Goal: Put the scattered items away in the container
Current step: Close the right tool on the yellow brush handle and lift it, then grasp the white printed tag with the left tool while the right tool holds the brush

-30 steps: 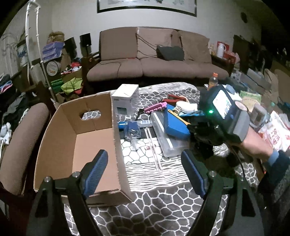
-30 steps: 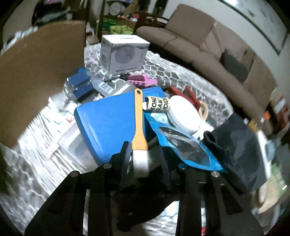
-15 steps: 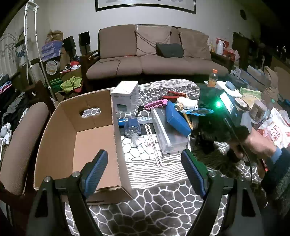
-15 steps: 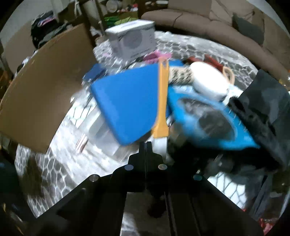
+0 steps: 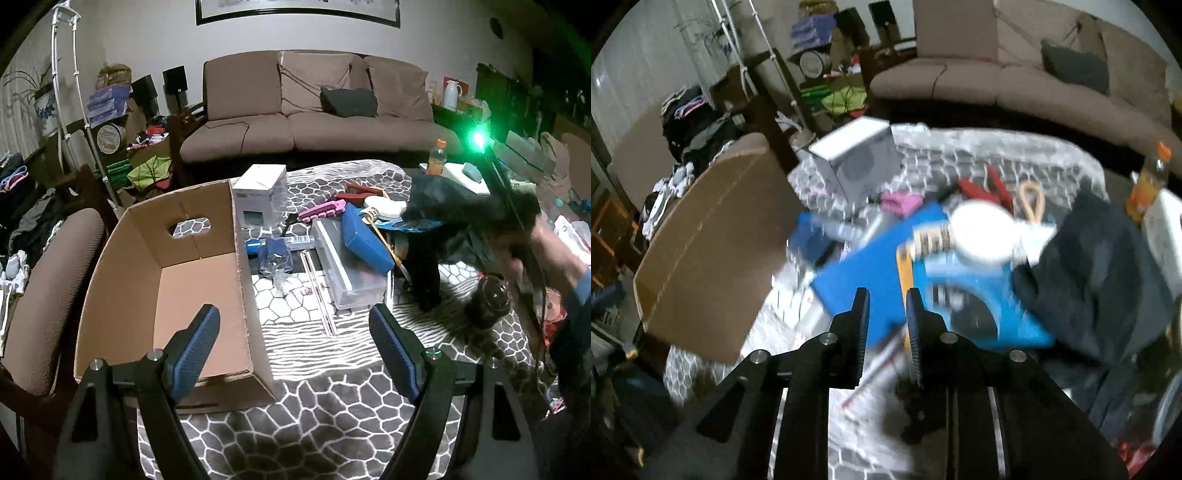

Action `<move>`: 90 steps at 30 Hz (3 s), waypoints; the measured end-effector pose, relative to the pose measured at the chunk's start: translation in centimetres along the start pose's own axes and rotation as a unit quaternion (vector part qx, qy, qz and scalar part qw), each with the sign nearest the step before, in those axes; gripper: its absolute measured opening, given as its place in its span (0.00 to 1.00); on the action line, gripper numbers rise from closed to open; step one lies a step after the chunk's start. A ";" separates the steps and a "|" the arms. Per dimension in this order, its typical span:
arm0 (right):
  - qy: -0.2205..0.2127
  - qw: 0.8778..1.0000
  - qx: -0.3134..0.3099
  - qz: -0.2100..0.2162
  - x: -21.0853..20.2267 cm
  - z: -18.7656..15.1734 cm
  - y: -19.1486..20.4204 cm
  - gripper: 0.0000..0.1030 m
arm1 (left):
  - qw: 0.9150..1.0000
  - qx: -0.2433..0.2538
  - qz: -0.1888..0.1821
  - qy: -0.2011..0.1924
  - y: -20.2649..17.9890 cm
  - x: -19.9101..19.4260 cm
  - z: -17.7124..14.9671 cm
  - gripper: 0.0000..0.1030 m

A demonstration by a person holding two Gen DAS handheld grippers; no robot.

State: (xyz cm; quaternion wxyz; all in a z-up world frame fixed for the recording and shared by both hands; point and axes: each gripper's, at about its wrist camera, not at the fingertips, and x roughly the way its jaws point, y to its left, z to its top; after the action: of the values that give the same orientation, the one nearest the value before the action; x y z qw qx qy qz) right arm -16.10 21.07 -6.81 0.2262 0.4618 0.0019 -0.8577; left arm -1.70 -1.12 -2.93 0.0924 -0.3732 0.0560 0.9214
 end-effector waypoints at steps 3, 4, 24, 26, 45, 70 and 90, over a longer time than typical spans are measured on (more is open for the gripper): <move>0.027 0.999 -0.026 -0.018 2.5 1.9 0.5 0.23 | 1.000 0.000 0.001 0.002 -0.1 0.3 0.0 0.81; 0.034 0.999 -0.030 -0.022 3.4 2.3 0.6 0.23 | 1.000 -0.001 0.001 0.004 0.0 0.5 0.0 0.81; 0.055 0.998 0.014 -0.001 4.5 -0.5 -1.6 0.04 | 1.000 0.009 -0.021 0.021 -3.3 3.2 1.0 0.81; 0.042 0.999 0.023 -0.004 2.8 -0.9 -1.7 0.04 | 1.000 0.004 -0.022 0.022 -3.2 3.5 1.1 0.81; -0.048 0.995 0.093 0.005 -11.3 -9.1 2.3 0.04 | 0.992 0.042 -0.039 -0.112 -7.5 5.9 4.4 0.81; -0.018 0.993 0.112 -0.023 -11.2 -12.0 1.5 0.04 | 0.989 0.066 -0.131 -0.002 -11.1 23.8 9.3 0.34; -0.039 0.987 0.156 -0.024 -12.0 -10.9 -0.6 0.04 | 0.989 0.088 -0.112 -0.036 -13.2 17.7 9.7 0.04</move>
State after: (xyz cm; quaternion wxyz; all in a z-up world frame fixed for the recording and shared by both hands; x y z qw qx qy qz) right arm -2.07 28.56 -3.68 0.1309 0.4572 -0.1301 -0.8700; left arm -17.92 15.71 -8.75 0.2295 -0.3338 0.0908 0.9098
